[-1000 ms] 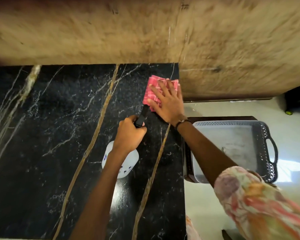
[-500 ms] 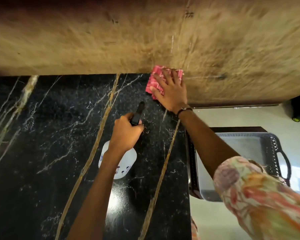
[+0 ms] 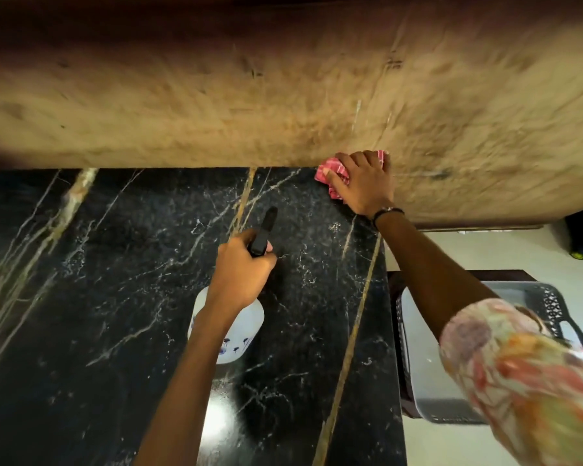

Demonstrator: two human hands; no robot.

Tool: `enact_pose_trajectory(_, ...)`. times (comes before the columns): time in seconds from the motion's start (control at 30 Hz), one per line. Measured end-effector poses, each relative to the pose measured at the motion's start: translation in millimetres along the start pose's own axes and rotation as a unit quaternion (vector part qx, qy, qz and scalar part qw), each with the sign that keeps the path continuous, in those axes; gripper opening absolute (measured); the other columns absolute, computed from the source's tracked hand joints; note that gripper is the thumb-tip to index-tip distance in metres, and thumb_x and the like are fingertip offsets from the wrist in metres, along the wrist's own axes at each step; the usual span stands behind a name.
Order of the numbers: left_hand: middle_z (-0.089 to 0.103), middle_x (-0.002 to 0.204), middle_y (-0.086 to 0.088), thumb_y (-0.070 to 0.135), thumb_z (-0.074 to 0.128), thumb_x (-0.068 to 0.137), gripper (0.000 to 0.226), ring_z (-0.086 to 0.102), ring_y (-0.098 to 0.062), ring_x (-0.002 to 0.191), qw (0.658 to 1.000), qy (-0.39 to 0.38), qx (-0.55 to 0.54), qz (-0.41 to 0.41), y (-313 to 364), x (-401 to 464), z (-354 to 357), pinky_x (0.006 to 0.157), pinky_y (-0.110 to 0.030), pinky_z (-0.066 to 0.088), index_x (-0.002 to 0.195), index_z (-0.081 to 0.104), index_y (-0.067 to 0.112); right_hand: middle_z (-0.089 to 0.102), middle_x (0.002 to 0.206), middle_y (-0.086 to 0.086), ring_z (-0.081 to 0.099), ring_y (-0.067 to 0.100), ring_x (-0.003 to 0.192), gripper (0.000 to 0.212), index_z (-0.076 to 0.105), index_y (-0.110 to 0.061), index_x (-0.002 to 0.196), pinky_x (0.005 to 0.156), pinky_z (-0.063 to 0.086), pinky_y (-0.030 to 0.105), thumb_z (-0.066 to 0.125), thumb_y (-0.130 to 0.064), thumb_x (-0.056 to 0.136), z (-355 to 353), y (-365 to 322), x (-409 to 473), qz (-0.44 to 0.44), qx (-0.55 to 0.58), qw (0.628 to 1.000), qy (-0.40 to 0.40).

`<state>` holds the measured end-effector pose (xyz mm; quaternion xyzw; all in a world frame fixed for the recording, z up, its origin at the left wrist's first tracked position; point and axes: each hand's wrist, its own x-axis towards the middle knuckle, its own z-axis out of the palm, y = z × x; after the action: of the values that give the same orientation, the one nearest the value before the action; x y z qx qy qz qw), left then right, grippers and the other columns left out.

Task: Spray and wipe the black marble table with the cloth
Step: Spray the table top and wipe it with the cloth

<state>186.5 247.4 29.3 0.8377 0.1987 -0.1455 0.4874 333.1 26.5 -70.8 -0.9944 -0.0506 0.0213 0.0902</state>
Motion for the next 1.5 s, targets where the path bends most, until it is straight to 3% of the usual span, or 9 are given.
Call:
enact_pose_trajectory(0.13,0.053,0.059,-0.005,0.003,0.057,0.079,0.015,0.045,-0.022,0.048,1.000,0.001,-0.023,0.002,-15.5,5.0,-30.4,0.054,-0.033,0.038,0.076,0.062,0.017,0.055,0.131,0.010,0.044,0.035,0.123,0.056,0.049,-0.019,0.131,0.107,0.023,0.055,0.034,-0.059,0.094,4.2,-30.2,10.0,0.001,-0.042,0.999,0.004)
enact_pose_trajectory(0.3,0.054,0.061,-0.006,0.003,0.056,0.078,0.011,0.046,-0.023,0.050,0.999,-0.004,-0.037,0.003,-44.5,20.9,-87.1,0.056,-0.036,0.039,0.080,0.063,0.011,0.057,0.129,0.011,0.046,0.037,0.121,0.056,0.052,-0.019,0.129,0.104,0.027,0.056,0.036,-0.059,0.094,19.0,-103.8,20.5,-0.020,-0.036,0.999,0.018)
enact_pose_trajectory(0.57,0.055,0.063,-0.013,0.004,0.056,0.077,0.007,0.048,-0.030,0.056,0.998,0.041,-0.037,-0.021,-109.7,56.7,-216.4,0.058,-0.042,0.044,0.080,0.062,0.008,0.060,0.123,0.011,0.048,0.038,0.117,0.075,0.055,-0.020,0.124,0.103,0.028,0.056,0.013,-0.066,0.084,51.7,-283.5,43.1,-0.026,-0.020,0.999,0.038)
enact_pose_trajectory(0.7,0.058,0.063,-0.015,0.012,0.058,0.073,0.009,0.052,-0.033,0.057,0.995,0.084,-0.046,-0.033,-145.4,73.2,-282.9,0.062,-0.047,0.049,0.079,0.063,0.011,0.058,0.126,0.009,0.046,0.037,0.120,0.066,0.053,-0.021,0.126,0.106,0.026,0.058,0.020,-0.065,0.088,70.0,-377.7,56.1,-0.043,-0.018,0.999,0.021)
enact_pose_trajectory(0.8,0.051,0.055,-0.007,0.011,0.059,0.076,0.005,0.045,-0.028,0.051,0.992,0.109,-0.057,-0.039,-167.9,80.9,-327.4,0.056,-0.040,0.041,0.080,0.063,0.011,0.055,0.129,0.009,0.044,0.035,0.123,0.058,0.050,-0.020,0.129,0.108,0.021,0.059,0.032,-0.062,0.092,83.4,-449.2,65.8,-0.070,-0.001,0.997,0.013)
enact_pose_trajectory(1.0,0.052,0.054,-0.010,0.006,0.058,0.080,0.007,0.044,-0.021,0.044,0.985,0.141,-0.082,-0.050,-209.9,86.2,-401.0,0.047,-0.032,0.039,0.079,0.062,0.011,0.050,0.134,0.007,0.040,0.034,0.126,0.064,0.043,-0.022,0.135,0.107,0.020,0.059,0.028,-0.066,0.092,108.2,-583.8,86.1,-0.116,-0.003,0.993,0.009)
enact_pose_trajectory(1.13,0.054,0.061,-0.010,0.002,0.057,0.080,0.013,0.047,-0.023,0.054,0.979,0.163,-0.111,-0.052,-232.9,87.3,-434.0,0.054,-0.034,0.039,0.080,0.062,0.014,0.052,0.133,0.007,0.040,0.034,0.126,0.065,0.044,-0.023,0.134,0.109,0.018,0.060,0.030,-0.068,0.090,124.8,-655.3,97.9,-0.148,0.000,0.989,0.011)
enact_pose_trajectory(1.33,0.053,0.063,-0.014,-0.001,0.056,0.080,0.014,0.043,-0.030,0.056,0.974,0.193,-0.114,-0.034,-257.2,84.2,-458.1,0.056,-0.039,0.040,0.079,0.061,0.012,0.039,0.148,0.001,0.031,0.032,0.136,0.067,0.031,-0.026,0.146,0.113,0.009,0.063,0.030,-0.065,0.091,140.7,-725.1,112.6,-0.246,0.012,0.969,0.005)
enact_pose_trajectory(1.5,0.056,0.066,-0.012,0.001,0.057,0.080,0.016,0.047,-0.029,0.058,0.975,0.192,-0.103,-0.042,-259.8,81.4,-456.5,0.057,-0.037,0.041,0.079,0.062,0.016,0.023,0.158,-0.005,0.015,0.026,0.146,0.062,0.026,-0.033,0.148,0.113,-0.001,0.065,0.030,-0.062,0.094,140.4,-714.8,115.2,-0.347,0.001,0.938,-0.009)
